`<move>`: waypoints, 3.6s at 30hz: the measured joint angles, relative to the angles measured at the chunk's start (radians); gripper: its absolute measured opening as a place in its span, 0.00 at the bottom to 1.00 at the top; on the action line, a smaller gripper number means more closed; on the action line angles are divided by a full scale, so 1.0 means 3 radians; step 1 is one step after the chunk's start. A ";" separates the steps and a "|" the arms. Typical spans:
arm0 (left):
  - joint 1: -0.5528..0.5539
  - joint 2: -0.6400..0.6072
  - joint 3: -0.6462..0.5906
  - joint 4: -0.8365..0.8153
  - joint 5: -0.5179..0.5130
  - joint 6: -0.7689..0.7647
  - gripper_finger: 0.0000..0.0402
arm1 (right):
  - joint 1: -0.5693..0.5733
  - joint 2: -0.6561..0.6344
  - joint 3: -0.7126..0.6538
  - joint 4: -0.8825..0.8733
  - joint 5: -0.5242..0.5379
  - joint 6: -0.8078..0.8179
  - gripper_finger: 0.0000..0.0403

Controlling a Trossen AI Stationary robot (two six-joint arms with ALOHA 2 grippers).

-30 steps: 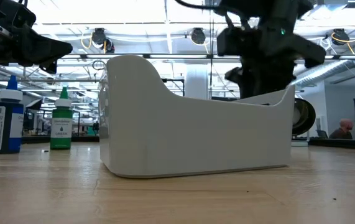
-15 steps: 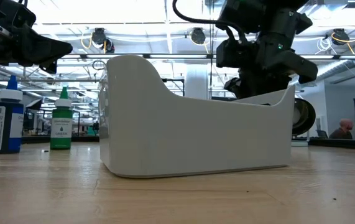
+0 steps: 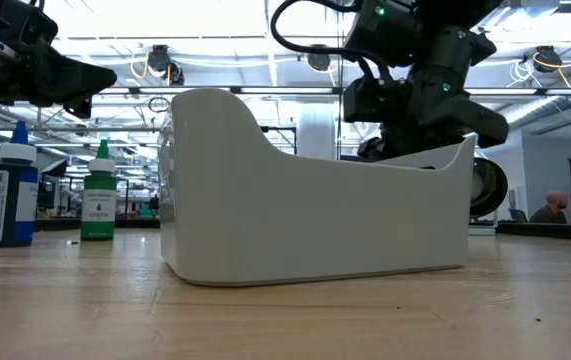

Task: Pick & Place food coloring
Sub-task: Put the small violet food coloring bottle in the gray bin

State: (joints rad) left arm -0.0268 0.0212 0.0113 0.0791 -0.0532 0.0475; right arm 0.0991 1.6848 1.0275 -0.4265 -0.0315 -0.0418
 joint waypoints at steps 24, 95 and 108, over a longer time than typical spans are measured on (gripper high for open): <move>0.0001 0.0000 -0.0001 0.0000 0.0001 0.0000 0.06 | 0.0041 -0.0155 0.0376 -0.0633 0.0219 -0.0123 0.09; 0.0000 0.0001 0.0000 0.0000 0.0000 0.0000 0.06 | 0.0785 0.0771 0.1214 -0.0932 0.0087 0.0482 0.09; 0.0000 0.0001 0.0000 0.0000 0.0000 0.0000 0.06 | 0.0788 0.0772 0.1212 -0.0936 0.0085 0.0540 0.20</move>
State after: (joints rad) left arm -0.0269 0.0216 0.0113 0.0791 -0.0532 0.0475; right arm 0.3355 1.9163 1.3911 -0.7074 -0.0059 0.1204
